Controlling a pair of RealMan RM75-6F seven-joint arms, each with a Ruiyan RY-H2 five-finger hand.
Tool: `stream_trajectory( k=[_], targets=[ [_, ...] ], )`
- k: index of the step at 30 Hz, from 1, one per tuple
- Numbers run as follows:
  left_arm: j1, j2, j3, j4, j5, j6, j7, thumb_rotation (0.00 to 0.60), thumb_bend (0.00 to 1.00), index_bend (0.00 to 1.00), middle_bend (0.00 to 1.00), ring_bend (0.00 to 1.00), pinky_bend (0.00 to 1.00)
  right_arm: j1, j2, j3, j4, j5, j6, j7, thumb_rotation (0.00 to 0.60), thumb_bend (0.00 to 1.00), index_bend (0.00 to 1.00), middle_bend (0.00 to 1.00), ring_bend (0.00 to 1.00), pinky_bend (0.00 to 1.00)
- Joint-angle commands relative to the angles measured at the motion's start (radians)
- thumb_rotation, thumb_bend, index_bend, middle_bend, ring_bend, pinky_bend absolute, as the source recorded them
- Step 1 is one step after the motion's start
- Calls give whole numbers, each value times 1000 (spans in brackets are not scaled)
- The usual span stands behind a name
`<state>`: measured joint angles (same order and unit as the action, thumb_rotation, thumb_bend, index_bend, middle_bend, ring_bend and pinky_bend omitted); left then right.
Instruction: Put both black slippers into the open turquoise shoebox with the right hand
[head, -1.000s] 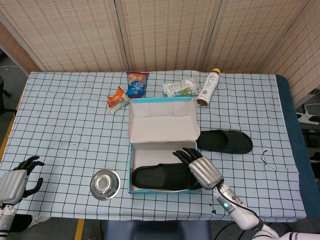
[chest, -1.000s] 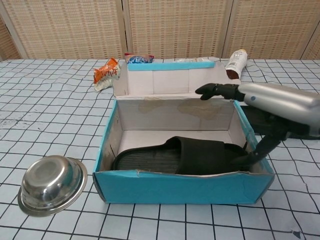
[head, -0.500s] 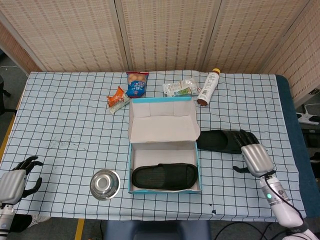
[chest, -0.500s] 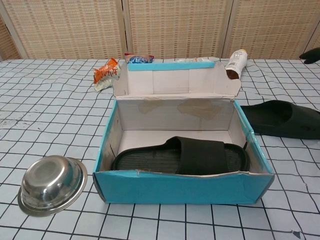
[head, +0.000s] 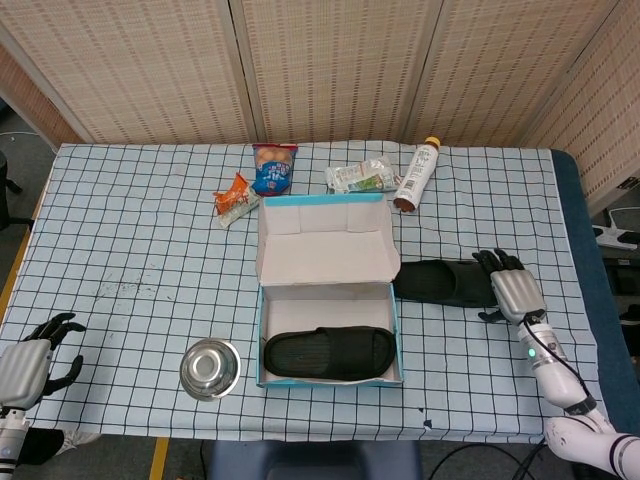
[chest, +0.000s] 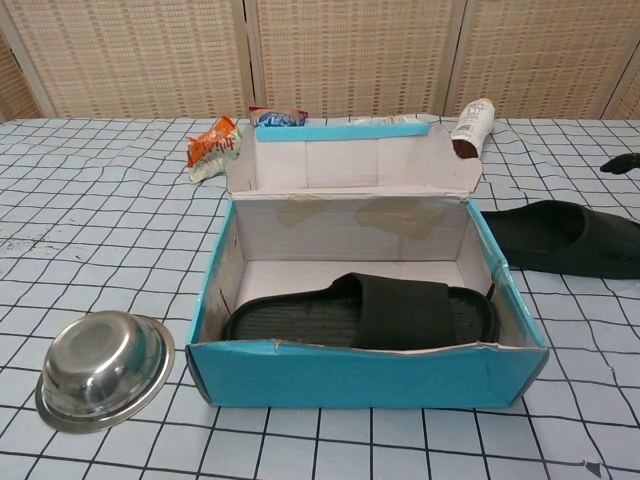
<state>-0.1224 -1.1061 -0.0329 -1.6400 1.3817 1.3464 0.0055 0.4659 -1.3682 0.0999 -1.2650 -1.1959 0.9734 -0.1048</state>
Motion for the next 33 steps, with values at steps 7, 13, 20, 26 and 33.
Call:
stream_trajectory(
  k=[7,13,20,26,33],
  targets=[
    [-1,0,0,1,-4,-5,2,600,427,309,152,210,427,53,-143,20,201,-12,-88,99,600,0,142,88,0,170],
    [-1,0,1,2,-3,-6,3,600,427,309,152,211,427,48,-206,11,291,-74,-29,142,600,0,381,332,199,338],
    [-1,1,1,1,-6,-7,0,600,427,309,152,211,427,22,-227,11,335,-135,83,180,600,0,598,561,482,592],
    [-2,1,1,0,-5,-9,0,600,426,309,152,210,428,-31,-127,33,141,-63,136,-24,600,0,605,577,505,614],
    [1,5,1,-6,-5,-6,-7,600,426,309,151,211,428,-128,96,23,-327,33,321,-455,600,0,605,578,504,617]
  ],
)
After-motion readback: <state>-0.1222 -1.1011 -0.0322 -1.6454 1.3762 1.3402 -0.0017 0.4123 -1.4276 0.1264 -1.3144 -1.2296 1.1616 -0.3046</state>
